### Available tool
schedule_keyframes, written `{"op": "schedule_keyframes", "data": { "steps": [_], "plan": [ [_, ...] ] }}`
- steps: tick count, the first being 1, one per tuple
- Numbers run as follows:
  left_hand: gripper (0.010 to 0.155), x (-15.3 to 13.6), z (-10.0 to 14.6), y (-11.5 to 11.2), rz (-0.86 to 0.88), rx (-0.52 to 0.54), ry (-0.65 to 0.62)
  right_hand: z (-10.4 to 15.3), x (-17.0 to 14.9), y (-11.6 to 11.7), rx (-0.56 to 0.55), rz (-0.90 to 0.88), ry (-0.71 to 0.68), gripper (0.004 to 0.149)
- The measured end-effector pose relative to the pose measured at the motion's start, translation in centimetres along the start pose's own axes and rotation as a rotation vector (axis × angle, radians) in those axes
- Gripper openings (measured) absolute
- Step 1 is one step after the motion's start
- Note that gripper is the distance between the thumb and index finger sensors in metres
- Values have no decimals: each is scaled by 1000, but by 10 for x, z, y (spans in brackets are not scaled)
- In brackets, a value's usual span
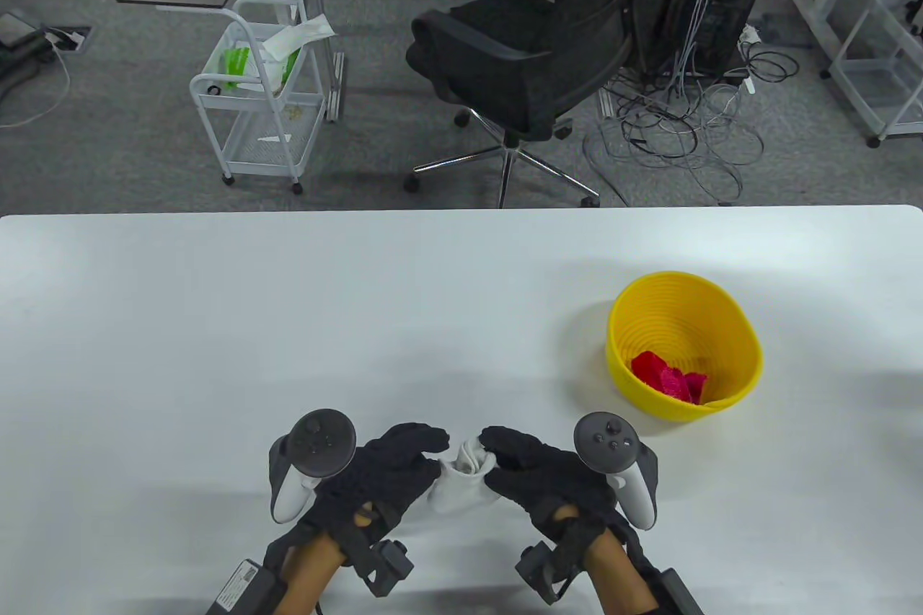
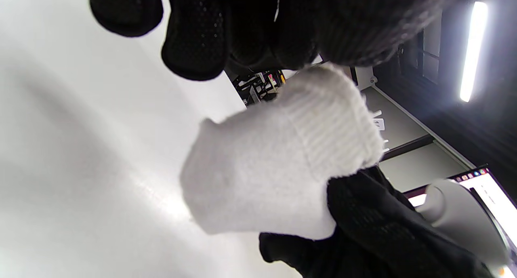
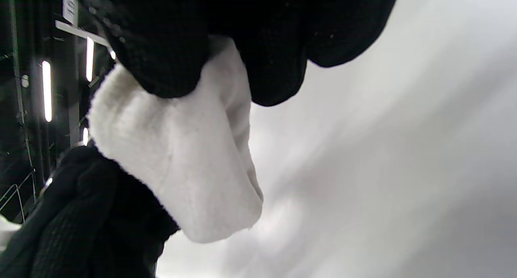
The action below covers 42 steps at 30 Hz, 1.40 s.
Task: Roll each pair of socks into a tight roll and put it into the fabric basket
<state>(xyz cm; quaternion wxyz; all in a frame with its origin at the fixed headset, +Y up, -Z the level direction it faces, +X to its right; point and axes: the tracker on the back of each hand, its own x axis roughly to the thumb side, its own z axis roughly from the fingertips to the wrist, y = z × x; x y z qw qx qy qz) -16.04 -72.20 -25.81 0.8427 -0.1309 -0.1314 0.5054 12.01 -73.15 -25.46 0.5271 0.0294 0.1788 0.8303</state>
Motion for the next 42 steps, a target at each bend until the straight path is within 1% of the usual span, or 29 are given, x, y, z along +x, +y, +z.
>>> {"op": "schedule_keyframes", "data": {
  "steps": [1, 2, 4, 6, 8, 10, 12, 14, 16, 17, 18, 21, 22, 24, 27, 29, 32, 36, 39, 42],
  "plan": [
    [57, 0, 0, 1, 2, 0, 4, 1, 1, -1, -14, 4, -5, 57],
    [59, -1, 1, 2, 5, 1, 9, 3, 3, -6, -69, 14, -18, 56],
    [60, -2, 1, 4, 9, 7, 17, 7, 6, -12, -129, 22, -37, 56],
    [61, -1, 2, 5, 18, 8, 19, 12, 10, -21, -221, 70, -66, 55],
    [61, 1, 3, 6, 13, 7, 16, 19, 18, -31, -329, 133, -103, 54],
    [61, 3, 4, 6, 10, 1, 13, 24, 26, -40, -399, 171, -132, 53],
    [61, 5, 5, 7, 8, -4, 9, 31, 37, -56, -491, 192, -151, 52],
    [61, 6, 6, 8, 7, 1, 5, 32, 43, -70, -540, 206, -130, 52],
    [61, 7, 6, 8, 13, -17, -2, 31, 47, -84, -584, 220, -108, 52],
    [61, 7, 6, 7, 14, -19, -3, 30, 49, -95, -624, 222, -85, 52],
    [61, 8, 6, 7, 8, -18, -2, 30, 52, -106, -657, 238, -63, 52],
    [62, 8, 7, 8, -6, -12, 10, 25, 54, -128, -726, 303, -18, 52],
    [62, 8, 7, 8, -6, -15, 11, 24, 54, -132, -736, 304, -8, 52],
    [62, 7, 7, 9, 0, -29, 16, 17, 48, -146, -782, 284, 58, 52],
    [62, 7, 7, 10, 0, -20, 21, 7, 35, -158, -819, 288, 147, 52],
    [62, 7, 7, 11, 0, -24, 25, 3, 28, -163, -838, 297, 182, 52],
    [62, 8, 7, 11, -3, -24, 31, -5, 14, -171, -875, 298, 273, 53],
    [62, 10, 7, 9, -18, -39, 30, -13, -2, -175, -884, 298, 343, 54],
    [62, 11, 7, 8, -25, -42, 24, -19, -12, -175, -884, 329, 379, 54],
    [62, 12, 7, 7, -36, -45, 25, -25, -20, -171, -855, 334, 400, 54]
  ]
}}
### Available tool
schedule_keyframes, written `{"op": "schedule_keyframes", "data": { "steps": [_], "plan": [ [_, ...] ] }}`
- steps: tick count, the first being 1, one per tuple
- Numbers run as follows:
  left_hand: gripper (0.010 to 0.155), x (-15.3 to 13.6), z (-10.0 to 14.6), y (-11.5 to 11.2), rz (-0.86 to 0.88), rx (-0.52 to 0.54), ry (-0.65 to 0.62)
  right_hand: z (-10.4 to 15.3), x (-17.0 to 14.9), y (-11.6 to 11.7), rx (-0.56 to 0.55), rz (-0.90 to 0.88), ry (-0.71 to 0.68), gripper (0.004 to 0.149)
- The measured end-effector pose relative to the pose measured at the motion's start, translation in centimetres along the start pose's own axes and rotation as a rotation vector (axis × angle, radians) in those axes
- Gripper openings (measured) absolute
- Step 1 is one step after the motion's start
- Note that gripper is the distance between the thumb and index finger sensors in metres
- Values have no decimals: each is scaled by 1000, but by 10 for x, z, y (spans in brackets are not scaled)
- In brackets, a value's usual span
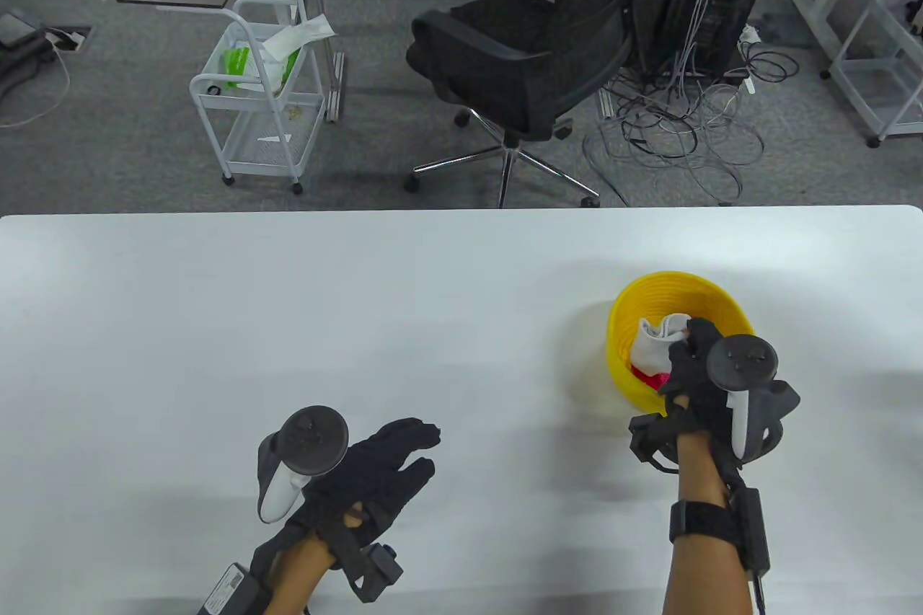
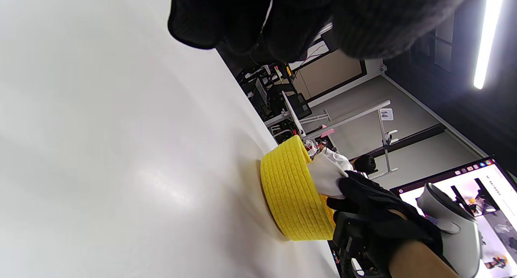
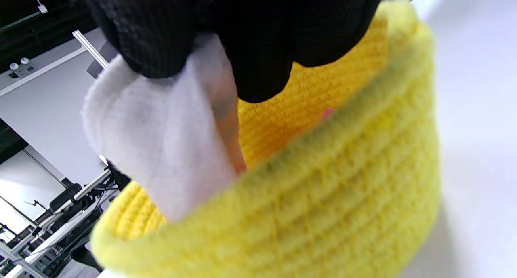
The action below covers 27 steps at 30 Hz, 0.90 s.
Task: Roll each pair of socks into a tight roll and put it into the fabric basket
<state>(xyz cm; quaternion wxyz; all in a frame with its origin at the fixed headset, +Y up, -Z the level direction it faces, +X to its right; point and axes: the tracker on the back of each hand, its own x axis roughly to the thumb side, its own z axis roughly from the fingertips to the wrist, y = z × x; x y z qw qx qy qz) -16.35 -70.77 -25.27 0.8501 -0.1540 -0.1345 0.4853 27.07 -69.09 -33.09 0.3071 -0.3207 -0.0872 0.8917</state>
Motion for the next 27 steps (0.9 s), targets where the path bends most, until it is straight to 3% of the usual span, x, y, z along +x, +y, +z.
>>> {"op": "schedule_keyframes", "data": {
  "steps": [6, 13, 21, 27],
  "plan": [
    [62, -2, 0, 1, -3, -2, 15, 4, 1, 7, 18, 40, -42, 62],
    [63, 1, 3, 3, -15, 25, 18, 28, 16, -8, 127, -216, -248, 62],
    [65, 5, 9, 13, -25, 110, 28, 89, 59, -22, 266, -252, -527, 77],
    [69, 4, 13, 20, -89, 161, 69, 135, 80, -3, 331, -215, -665, 87]
  ]
}}
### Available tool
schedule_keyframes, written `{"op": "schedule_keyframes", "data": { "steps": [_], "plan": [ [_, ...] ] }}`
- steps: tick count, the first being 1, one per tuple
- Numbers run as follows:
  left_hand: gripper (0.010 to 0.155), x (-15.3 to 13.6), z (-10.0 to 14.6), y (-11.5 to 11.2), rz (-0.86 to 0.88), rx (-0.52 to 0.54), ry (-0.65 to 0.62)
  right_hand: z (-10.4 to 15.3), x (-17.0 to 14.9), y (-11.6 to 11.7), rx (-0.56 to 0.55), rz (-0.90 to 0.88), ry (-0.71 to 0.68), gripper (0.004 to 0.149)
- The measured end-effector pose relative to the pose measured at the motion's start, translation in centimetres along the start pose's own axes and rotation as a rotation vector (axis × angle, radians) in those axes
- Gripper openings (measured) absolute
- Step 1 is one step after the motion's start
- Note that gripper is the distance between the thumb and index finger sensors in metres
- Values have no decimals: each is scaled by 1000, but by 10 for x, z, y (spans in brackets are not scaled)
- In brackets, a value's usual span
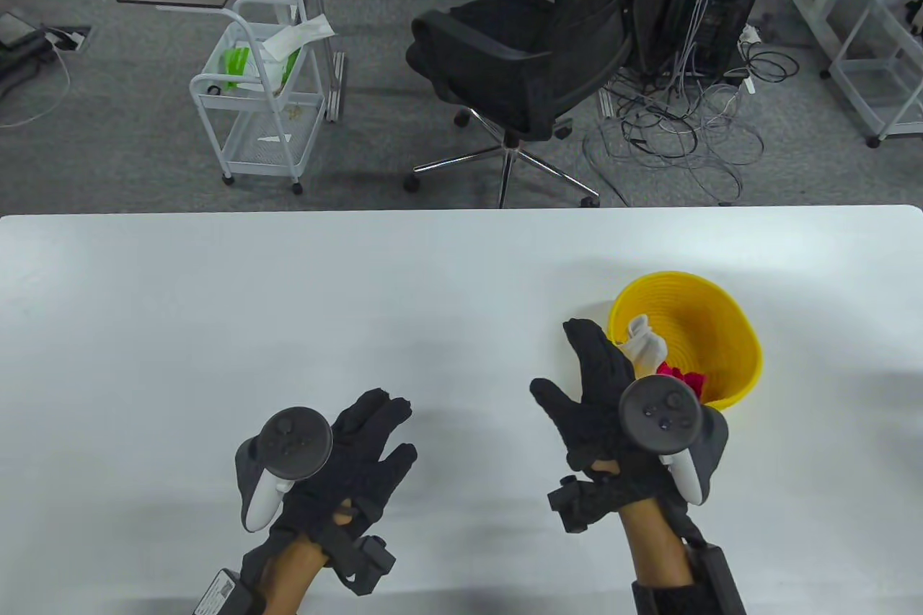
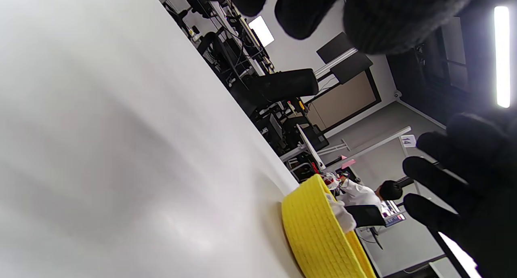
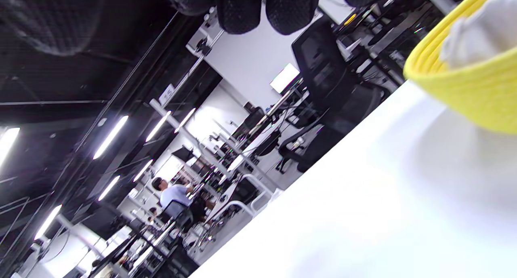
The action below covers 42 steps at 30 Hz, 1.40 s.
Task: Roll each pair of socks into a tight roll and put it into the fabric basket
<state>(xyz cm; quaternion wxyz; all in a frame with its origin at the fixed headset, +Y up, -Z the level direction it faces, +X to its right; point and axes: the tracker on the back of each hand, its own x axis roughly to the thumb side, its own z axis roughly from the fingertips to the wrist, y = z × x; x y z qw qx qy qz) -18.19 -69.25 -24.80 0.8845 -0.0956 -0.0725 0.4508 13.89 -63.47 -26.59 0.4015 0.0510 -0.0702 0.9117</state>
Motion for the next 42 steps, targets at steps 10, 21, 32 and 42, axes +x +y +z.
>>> {"op": "schedule_keyframes", "data": {
  "steps": [10, 21, 32, 42],
  "plan": [
    [75, -12, -5, -5, -48, -54, 78, 9, -18, 72, 250, 58, 31, 94],
    [84, -19, -11, -19, -119, -126, 125, 14, -38, 95, 426, 146, 60, 99],
    [89, -33, -17, -22, -50, -227, 204, 11, -40, 97, 457, 148, 62, 100],
    [88, -21, -14, -27, -58, -241, 144, 9, -43, 100, 472, 165, 79, 99]
  ]
}}
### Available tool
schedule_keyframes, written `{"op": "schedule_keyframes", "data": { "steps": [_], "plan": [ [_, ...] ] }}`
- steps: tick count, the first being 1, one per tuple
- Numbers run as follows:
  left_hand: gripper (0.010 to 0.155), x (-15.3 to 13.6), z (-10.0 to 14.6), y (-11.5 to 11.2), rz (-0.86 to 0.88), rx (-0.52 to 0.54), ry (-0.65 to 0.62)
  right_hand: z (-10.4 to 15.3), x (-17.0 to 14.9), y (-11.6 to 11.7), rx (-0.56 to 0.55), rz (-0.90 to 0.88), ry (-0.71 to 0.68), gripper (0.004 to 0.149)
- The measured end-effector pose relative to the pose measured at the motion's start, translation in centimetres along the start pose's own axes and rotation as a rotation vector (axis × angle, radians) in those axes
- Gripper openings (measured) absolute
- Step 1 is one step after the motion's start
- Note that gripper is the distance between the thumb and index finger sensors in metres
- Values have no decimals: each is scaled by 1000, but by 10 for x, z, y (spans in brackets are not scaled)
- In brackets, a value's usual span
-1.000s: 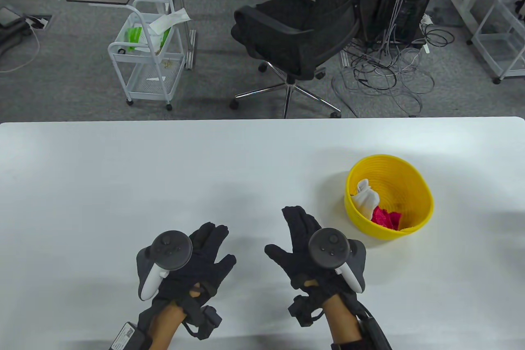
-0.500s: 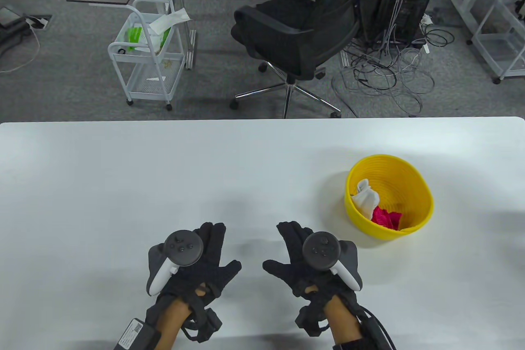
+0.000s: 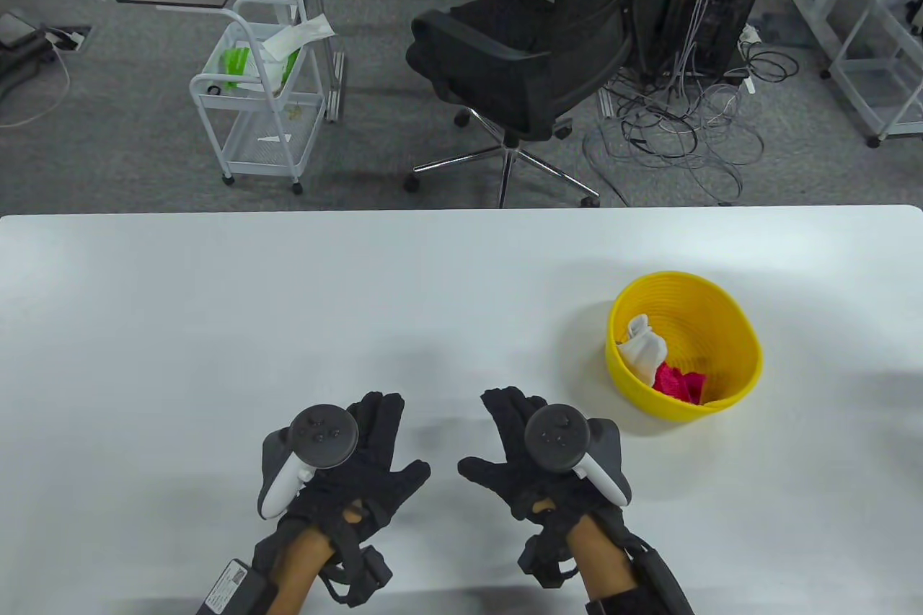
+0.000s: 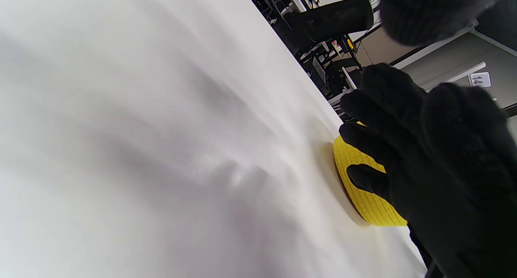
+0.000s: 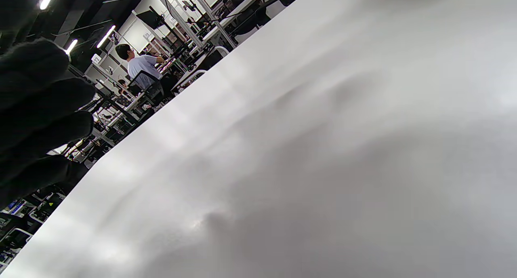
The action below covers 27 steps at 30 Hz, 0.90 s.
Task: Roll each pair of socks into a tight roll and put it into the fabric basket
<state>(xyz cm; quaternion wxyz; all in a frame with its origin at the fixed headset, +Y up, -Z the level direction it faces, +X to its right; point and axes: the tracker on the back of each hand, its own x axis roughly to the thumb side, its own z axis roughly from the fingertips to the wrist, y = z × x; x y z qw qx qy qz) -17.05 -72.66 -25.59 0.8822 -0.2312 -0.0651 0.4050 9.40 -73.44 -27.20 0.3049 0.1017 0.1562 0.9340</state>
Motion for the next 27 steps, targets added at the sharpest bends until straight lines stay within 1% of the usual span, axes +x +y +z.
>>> {"op": "schedule_keyframes", "data": {
  "steps": [10, 27],
  "plan": [
    [87, -4, -1, -2, -12, -20, 21, 4, 4, 0, 6, -19, -29, 99],
    [86, -5, 0, 0, -1, -21, 31, 5, 4, 2, 19, -15, -18, 98]
  ]
}}
